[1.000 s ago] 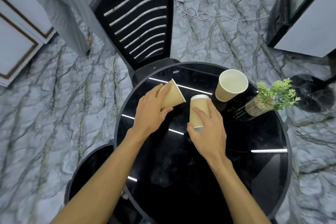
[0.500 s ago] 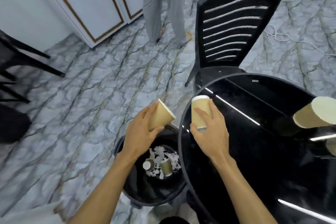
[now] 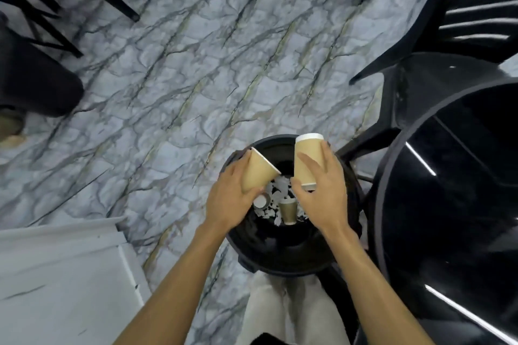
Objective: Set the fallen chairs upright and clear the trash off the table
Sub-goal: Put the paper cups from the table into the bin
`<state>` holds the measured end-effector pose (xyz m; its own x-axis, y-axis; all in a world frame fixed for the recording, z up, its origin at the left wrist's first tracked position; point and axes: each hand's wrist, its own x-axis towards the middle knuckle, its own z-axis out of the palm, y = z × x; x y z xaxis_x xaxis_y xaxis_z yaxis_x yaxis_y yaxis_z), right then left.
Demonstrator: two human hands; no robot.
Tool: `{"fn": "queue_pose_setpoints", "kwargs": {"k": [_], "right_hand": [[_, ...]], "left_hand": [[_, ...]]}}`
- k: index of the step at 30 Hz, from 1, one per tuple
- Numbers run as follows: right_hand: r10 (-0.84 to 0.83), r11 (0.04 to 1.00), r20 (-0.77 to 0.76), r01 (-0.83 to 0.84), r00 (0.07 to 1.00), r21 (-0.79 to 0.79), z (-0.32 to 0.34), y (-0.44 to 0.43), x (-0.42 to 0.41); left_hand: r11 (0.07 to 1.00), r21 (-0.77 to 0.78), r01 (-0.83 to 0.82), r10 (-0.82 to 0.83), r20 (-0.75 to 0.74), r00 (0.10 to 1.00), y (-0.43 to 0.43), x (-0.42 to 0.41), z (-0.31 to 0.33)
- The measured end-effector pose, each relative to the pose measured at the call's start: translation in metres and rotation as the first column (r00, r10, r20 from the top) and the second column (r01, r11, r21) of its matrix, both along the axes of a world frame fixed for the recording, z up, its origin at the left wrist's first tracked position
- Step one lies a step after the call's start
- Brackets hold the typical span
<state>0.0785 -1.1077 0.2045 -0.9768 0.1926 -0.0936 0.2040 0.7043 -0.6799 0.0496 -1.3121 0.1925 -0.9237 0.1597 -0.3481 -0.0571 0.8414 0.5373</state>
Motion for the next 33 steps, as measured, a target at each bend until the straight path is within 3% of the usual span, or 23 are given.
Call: {"fn": "queue_pose_setpoints", "kwargs": {"k": [3, 5, 12, 17, 26, 33], "right_hand": [[0.088, 0.964, 0.333, -0.165, 0.939, 0.21, -0.072, -0.01, 0.017], [0.088, 0.952, 0.481, -0.215, 0.872, 0.216, -0.105, -0.014, 0.033], [0.076, 0.99, 0.536, -0.127, 0.841, 0.06, -0.101, -0.017, 0.049], [0.068, 0.996, 0.5, -0.091, 0.863, 0.022, -0.055, -0.015, 0.034], [-0.001, 0.999, 0.269, 0.01, 0.963, -0.03, 0.052, 0.002, 0.007], [-0.231, 0.971, 0.0, 0.231, 0.973, 0.067, 0.121, 0.065, 0.032]], "left_hand": [[0.974, -0.207, 0.087, -0.04, 0.223, 0.974, -0.004, 0.014, -0.064], [0.95, -0.287, 0.125, -0.02, 0.342, 0.94, -0.008, 0.025, -0.093], [0.961, -0.242, 0.138, -0.037, 0.379, 0.925, -0.018, 0.033, -0.093], [0.968, -0.195, 0.16, -0.084, 0.35, 0.933, -0.013, 0.02, -0.05], [0.961, -0.145, 0.235, -0.226, 0.074, 0.971, 0.026, -0.026, 0.055], [0.912, -0.104, 0.396, -0.407, -0.125, 0.905, 0.113, -0.045, 0.112]]}}
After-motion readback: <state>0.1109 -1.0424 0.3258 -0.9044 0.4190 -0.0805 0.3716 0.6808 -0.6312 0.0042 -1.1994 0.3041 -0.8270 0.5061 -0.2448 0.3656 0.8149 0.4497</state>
